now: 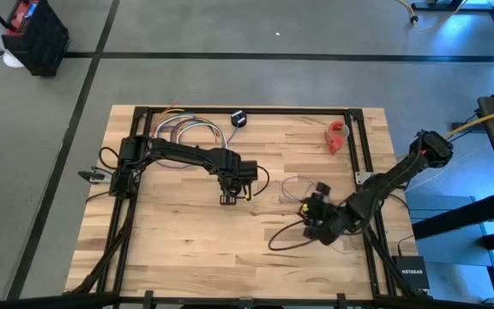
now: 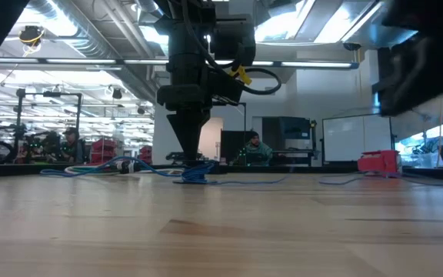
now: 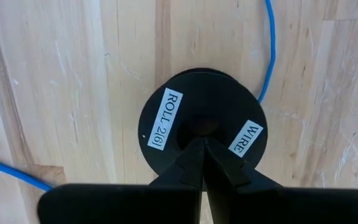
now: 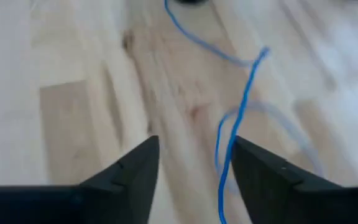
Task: Coil cords
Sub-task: Put the spool with the coiled wire on the table
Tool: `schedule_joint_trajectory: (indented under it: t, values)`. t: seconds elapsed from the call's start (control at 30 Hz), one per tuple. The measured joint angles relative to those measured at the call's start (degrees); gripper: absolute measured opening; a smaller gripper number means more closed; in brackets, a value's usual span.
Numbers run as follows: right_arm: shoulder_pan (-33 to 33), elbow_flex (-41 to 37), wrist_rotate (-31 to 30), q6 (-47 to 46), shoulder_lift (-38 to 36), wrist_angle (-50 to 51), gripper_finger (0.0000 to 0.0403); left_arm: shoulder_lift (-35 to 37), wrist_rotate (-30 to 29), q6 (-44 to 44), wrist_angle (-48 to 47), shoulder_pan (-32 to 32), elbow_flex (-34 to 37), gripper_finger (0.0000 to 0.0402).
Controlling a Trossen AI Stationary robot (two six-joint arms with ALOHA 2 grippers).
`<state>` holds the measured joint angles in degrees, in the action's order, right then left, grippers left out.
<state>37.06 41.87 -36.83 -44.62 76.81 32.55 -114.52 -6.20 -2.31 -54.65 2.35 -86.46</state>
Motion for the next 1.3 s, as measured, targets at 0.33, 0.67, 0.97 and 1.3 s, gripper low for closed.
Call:
schedule_joint_trajectory:
  t: [0.33, 0.67, 0.97, 1.3]
  values:
    - [-11.63, 0.0, 24.76, -1.28, 4.44, 12.66, 0.0227, 0.0, 0.0, 0.42, -0.65, 0.0, 0.0, 0.0004]
    - [-11.54, 7.08, 10.55, 9.78, 1.6, 13.93, 0.0216, 0.0, 0.0, 0.42, 0.09, 0.0, 0.0, 0.0004]
    - [-14.36, 7.58, 19.21, 12.13, 1.84, 19.09, 0.0216, 0.0, 0.0, 0.25, -0.28, 0.0, 0.0, 0.0004]
    - [-14.23, 16.99, 26.35, 8.56, -2.28, 27.14, 0.0216, 0.0, 0.02, 0.18, 0.22, 0.07, 0.0, 0.0004]
